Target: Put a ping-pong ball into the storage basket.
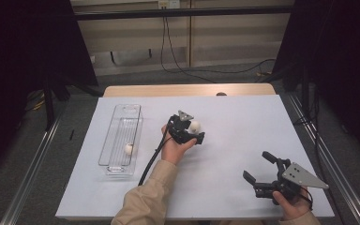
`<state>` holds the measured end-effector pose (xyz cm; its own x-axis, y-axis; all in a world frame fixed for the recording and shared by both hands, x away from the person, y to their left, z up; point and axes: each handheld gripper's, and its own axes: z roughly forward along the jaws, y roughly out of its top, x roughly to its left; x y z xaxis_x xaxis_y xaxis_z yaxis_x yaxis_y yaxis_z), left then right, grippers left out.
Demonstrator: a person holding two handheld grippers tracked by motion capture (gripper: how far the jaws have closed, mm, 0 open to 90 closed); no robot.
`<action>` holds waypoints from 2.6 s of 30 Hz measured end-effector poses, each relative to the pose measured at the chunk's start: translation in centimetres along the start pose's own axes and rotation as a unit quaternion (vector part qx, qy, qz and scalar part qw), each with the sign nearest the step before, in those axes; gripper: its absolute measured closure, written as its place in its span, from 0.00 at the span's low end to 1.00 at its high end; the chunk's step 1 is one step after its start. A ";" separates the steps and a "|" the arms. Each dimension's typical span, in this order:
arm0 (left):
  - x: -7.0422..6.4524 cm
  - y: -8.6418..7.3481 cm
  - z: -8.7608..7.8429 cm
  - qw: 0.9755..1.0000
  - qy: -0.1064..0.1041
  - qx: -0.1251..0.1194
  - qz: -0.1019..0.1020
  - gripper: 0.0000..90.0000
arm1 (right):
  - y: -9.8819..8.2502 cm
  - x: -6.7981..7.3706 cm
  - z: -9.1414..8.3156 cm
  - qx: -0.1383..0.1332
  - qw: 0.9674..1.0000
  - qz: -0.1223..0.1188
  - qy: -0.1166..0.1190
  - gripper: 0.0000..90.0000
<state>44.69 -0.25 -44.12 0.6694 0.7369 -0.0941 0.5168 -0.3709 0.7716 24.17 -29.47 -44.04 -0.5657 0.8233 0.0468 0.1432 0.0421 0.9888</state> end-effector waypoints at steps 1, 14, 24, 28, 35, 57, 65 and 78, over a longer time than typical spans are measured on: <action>0.0 0.0 0.0 1.000 -0.001 0.000 -0.003 0.13 | 0.0 0.0 0.0 0.000 1.000 0.000 -0.001 0.03; 0.0 0.1 0.3 1.000 0.002 -0.001 0.000 0.14 | 0.0 -0.1 0.0 -0.001 1.000 0.001 0.000 0.03; 0.2 0.1 0.6 1.000 0.005 0.001 0.000 0.14 | 0.0 0.0 0.0 -0.001 1.000 0.001 0.000 0.03; 0.2 0.2 0.7 1.000 0.004 0.002 0.000 0.14 | 0.0 0.0 0.0 0.000 1.000 0.002 0.000 0.03; 0.2 0.2 0.8 1.000 0.006 0.005 0.002 0.14 | 0.0 0.0 0.0 0.000 1.000 0.000 0.001 0.03; 0.5 0.3 1.7 1.000 0.016 0.008 -0.003 0.14 | 0.0 -0.1 0.0 0.000 1.000 0.002 -0.001 0.03; 0.6 0.6 1.9 1.000 0.013 0.008 -0.005 0.14 | 0.0 -0.1 0.0 0.000 1.000 0.003 -0.002 0.03; 0.7 0.7 2.2 1.000 0.011 0.004 -0.015 0.16 | 0.0 0.0 0.1 0.000 1.000 0.003 0.000 0.03</action>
<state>46.72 -1.22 -45.10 0.6412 0.7604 -0.1034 0.5414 -0.3527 0.7632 24.23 -29.48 -44.09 -0.5643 0.8238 0.0531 0.1466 0.0368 0.9885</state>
